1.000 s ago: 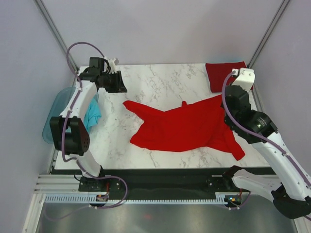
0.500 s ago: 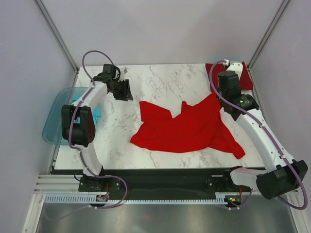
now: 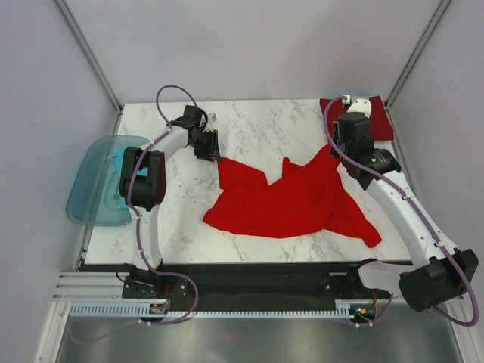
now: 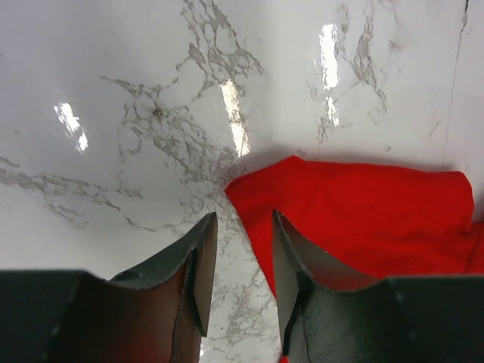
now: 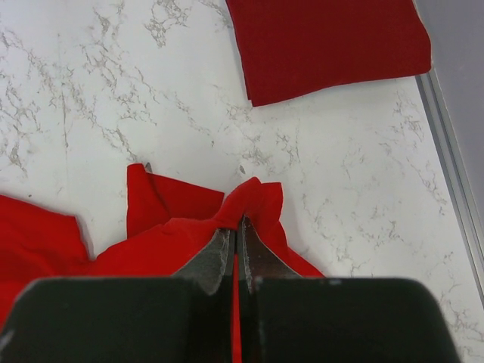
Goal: Fold and stack the t-shirts
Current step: Flatten the tshirt out
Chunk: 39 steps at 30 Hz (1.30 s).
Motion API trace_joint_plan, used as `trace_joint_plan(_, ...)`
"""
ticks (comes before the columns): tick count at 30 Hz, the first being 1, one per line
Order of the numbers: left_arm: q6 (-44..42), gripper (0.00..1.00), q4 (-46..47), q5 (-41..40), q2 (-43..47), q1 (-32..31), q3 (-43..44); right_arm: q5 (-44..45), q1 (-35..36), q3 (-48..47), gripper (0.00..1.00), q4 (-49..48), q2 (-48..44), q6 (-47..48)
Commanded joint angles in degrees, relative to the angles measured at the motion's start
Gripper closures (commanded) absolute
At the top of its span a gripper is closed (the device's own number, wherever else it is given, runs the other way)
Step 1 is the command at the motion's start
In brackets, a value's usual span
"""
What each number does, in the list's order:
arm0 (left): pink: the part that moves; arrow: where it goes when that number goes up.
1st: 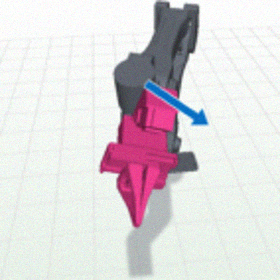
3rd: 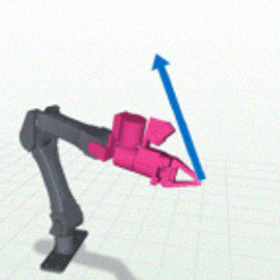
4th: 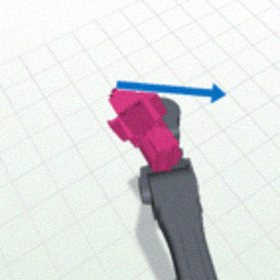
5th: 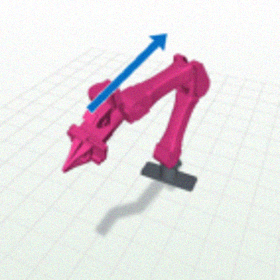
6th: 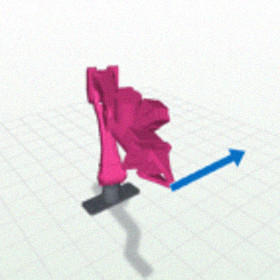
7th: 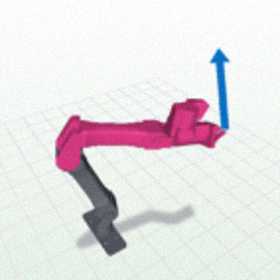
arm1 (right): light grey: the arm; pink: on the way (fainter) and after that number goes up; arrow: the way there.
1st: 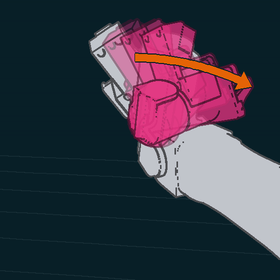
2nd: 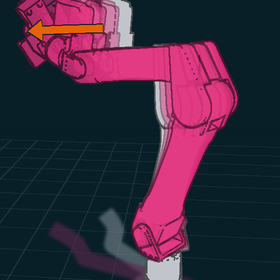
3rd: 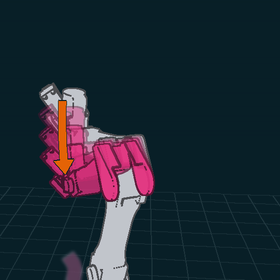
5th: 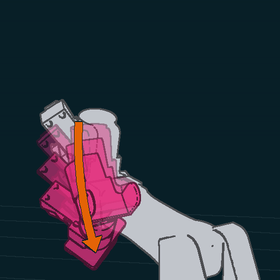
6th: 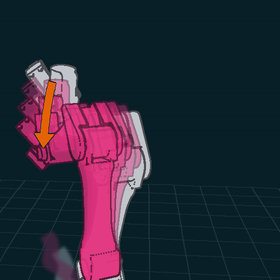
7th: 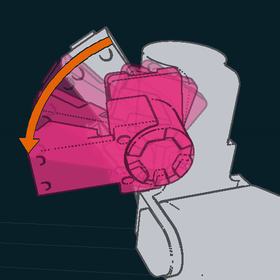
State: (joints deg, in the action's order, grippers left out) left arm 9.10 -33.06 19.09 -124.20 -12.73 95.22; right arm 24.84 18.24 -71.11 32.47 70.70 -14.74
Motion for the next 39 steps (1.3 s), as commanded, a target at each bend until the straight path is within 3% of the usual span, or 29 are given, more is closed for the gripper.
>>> trace_joint_plan(1,0.6,0.59,3.3,-1.7,-1.5,0.0,2.6,-0.8,0.1,0.1,1.00,-2.9,-1.4,0.5)
trace_joint_plan(17,0.7,0.65,4.1,-3.0,-4.9,-1.8,2.7,-0.5,0.0,1.0,1.00,-3.5,-1.6,0.3)
trace_joint_plan(20,0.8,0.71,4.0,-3.4,-5.3,-2.4,1.9,-0.2,-0.1,1.1,1.00,-3.4,-1.9,0.3)
trace_joint_plan(21,0.8,0.81,4.0,-3.1,-5.3,-2.4,1.7,-0.2,0.0,1.1,1.00,-3.5,-2.0,0.4)
trace_joint_plan(23,1.4,0.91,4.0,-3.2,-4.9,-2.4,0.7,-0.5,0.0,1.2,1.00,-3.3,-2.3,0.1)
trace_joint_plan(25,1.7,0.97,4.0,-3.4,-3.1,-2.4,-0.9,-0.6,-0.1,1.1,1.00,-3.0,-2.7,-0.2)
trace_joint_plan(30,1.5,0.98,4.1,-4.4,3.9,-2.4,-2.9,-2.6,-0.1,1.1,1.00,-3.2,-3.4,-1.3)
trace_joint_plan(35,2.3,0.98,4.1,-7.7,18.5,-2.4,-5.6,-4.4,0.0,-0.2,1.00,-5.7,-4.0,-0.6)
trace_joint_plan(39,1.9,0.98,4.0,-8.9,31.2,-2.5,-6.5,-4.2,0.0,-6.5,1.00,-7.2,-6.1,-0.7)
